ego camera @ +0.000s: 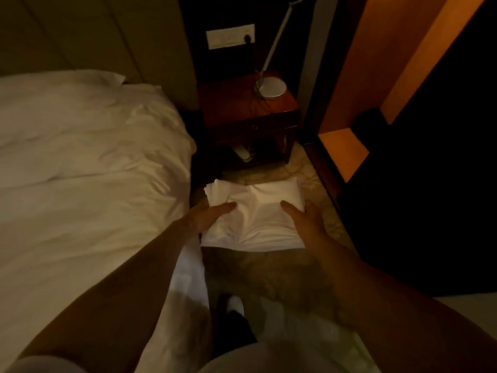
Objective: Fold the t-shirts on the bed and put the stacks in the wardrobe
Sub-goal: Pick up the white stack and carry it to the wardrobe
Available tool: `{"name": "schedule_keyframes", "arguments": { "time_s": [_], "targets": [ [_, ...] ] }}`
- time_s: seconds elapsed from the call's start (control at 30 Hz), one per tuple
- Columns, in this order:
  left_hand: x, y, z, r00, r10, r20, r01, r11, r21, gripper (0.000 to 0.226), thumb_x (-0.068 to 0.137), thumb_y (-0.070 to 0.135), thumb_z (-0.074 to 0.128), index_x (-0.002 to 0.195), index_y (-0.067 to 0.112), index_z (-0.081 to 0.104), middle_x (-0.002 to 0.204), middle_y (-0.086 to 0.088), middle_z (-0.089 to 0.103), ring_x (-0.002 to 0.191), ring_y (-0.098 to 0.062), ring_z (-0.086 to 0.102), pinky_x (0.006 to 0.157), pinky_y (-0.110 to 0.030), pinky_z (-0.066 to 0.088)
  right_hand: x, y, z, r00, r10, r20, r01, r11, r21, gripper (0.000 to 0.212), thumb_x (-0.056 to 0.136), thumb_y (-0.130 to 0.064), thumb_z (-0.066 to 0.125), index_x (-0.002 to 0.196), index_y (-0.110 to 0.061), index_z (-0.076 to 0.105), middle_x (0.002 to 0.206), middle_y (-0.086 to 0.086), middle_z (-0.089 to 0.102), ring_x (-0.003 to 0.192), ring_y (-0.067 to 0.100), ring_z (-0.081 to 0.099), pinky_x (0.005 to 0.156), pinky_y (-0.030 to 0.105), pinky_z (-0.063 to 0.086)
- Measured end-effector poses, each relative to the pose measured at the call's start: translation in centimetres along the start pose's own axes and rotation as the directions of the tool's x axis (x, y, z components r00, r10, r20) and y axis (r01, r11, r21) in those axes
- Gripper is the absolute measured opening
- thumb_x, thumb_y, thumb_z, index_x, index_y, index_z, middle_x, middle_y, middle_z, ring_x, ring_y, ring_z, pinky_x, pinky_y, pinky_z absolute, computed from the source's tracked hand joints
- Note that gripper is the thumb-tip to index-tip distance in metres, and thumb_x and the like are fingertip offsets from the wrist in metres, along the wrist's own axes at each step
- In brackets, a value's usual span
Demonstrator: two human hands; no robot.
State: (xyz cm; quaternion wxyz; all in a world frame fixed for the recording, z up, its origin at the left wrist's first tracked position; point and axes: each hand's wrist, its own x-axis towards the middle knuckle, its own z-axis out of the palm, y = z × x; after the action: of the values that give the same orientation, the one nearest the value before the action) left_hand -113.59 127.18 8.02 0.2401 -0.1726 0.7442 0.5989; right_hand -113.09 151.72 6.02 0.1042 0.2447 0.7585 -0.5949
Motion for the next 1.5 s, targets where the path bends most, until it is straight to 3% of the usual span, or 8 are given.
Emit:
{"name": "schedule_keyframes", "arguments": {
  "time_s": [0.1, 0.33, 0.53, 0.63, 0.77, 1.13, 1.4, 1.5],
  "targets": [
    [5.2, 2.5, 1.2, 0.998, 0.031, 0.063, -0.034, 0.998, 0.052, 0.106, 0.051, 0.071, 0.083, 0.14, 0.024, 0.049, 0.126, 0.0, 0.063, 0.114, -0.023, 0.061, 0.105, -0.046, 0.047, 3.9, -1.1, -1.1, 0.998, 0.021, -0.062, -0.018, 0.999, 0.043, 0.07, 0.082, -0.043, 0.075, 0.139, -0.01, 0.049, 0.129, 0.002, 0.054, 0.117, 0.028, 0.055, 0.097, 0.041, 0.048],
    [19.2, 7.7, 1.2, 0.989, -0.016, 0.148, 0.008, 0.998, 0.056, 0.091, 0.054, 0.069, 0.085, 0.132, 0.032, 0.056, 0.123, 0.001, 0.065, 0.111, -0.025, 0.062, 0.101, -0.051, 0.048, 13.4, -5.3, -0.7, 0.975, 0.11, -0.194, -0.087, 0.989, 0.122, 0.084, 0.067, -0.059, 0.077, 0.134, -0.014, 0.055, 0.126, 0.006, 0.06, 0.109, 0.028, 0.06, 0.096, 0.048, 0.052],
    [27.4, 16.0, 4.5, 0.944, 0.064, 0.323, -0.062, 0.998, -0.018, 0.107, 0.04, 0.075, 0.085, 0.133, 0.034, 0.05, 0.122, 0.01, 0.058, 0.112, -0.016, 0.058, 0.102, -0.042, 0.044, 20.3, -10.0, -3.0, 0.934, 0.122, -0.336, -0.061, 0.98, 0.188, 0.06, 0.083, -0.041, 0.075, 0.132, -0.01, 0.056, 0.12, 0.008, 0.062, 0.106, 0.029, 0.061, 0.091, 0.049, 0.054],
    [30.6, 19.4, 7.1, 0.943, 0.074, 0.323, -0.089, 0.996, 0.031, 0.061, 0.08, 0.044, 0.078, 0.13, 0.032, 0.045, 0.107, 0.013, 0.052, 0.107, -0.016, 0.056, 0.09, -0.033, 0.041, 23.3, -10.4, -4.4, 0.894, 0.153, -0.421, -0.063, 0.974, 0.219, 0.056, 0.085, -0.041, 0.073, 0.127, -0.008, 0.058, 0.115, 0.012, 0.063, 0.102, 0.032, 0.063, 0.089, 0.052, 0.054],
    [36.9, 23.2, 10.6, 0.911, 0.061, 0.407, -0.124, 0.984, 0.129, 0.075, 0.071, 0.051, 0.083, 0.134, 0.032, 0.048, 0.119, 0.008, 0.058, 0.113, -0.023, 0.057, 0.089, -0.037, 0.047, 28.4, -10.5, -6.8, 0.856, 0.214, -0.47, -0.078, 0.953, 0.292, 0.039, 0.086, -0.039, 0.073, 0.112, -0.014, 0.059, 0.101, 0.005, 0.063, 0.095, 0.028, 0.063, 0.078, 0.042, 0.055],
    [49.8, 33.4, 19.7, 0.92, 0.018, 0.391, -0.124, 0.961, 0.248, 0.057, 0.076, 0.037, 0.083, 0.126, 0.018, 0.061, 0.109, 0.0, 0.072, 0.09, -0.013, 0.073, 0.071, -0.027, 0.059, 45.1, -14.5, -14.5, 0.819, 0.355, -0.451, -0.15, 0.891, 0.429, 0.05, 0.085, -0.034, 0.074, 0.124, -0.006, 0.057, 0.113, 0.012, 0.065, 0.099, 0.027, 0.064, 0.082, 0.038, 0.055],
    [60.4, 37.0, 26.9, 0.96, -0.008, 0.28, -0.137, 0.857, 0.497, 0.083, 0.061, 0.062, 0.075, 0.126, 0.015, 0.053, 0.113, -0.001, 0.063, 0.1, -0.022, 0.063, 0.089, -0.042, 0.053, 54.6, -14.2, -18.6, 0.754, 0.5, -0.427, -0.245, 0.816, 0.523, 0.039, 0.091, -0.032, 0.069, 0.12, -0.01, 0.056, 0.111, 0.01, 0.064, 0.096, 0.025, 0.063, 0.08, 0.037, 0.054],
    [65.1, 36.1, 29.3, 0.974, -0.006, 0.226, -0.12, 0.836, 0.536, 0.068, 0.073, 0.051, 0.076, 0.124, 0.013, 0.054, 0.111, -0.002, 0.063, 0.096, -0.023, 0.062, 0.079, -0.037, 0.051, 58.2, -12.8, -18.6, 0.705, 0.581, -0.406, -0.293, 0.76, 0.58, 0.035, 0.092, -0.034, 0.067, 0.12, -0.016, 0.055, 0.11, 0.008, 0.064, 0.097, 0.026, 0.064, 0.083, 0.04, 0.057]
  ]
}}
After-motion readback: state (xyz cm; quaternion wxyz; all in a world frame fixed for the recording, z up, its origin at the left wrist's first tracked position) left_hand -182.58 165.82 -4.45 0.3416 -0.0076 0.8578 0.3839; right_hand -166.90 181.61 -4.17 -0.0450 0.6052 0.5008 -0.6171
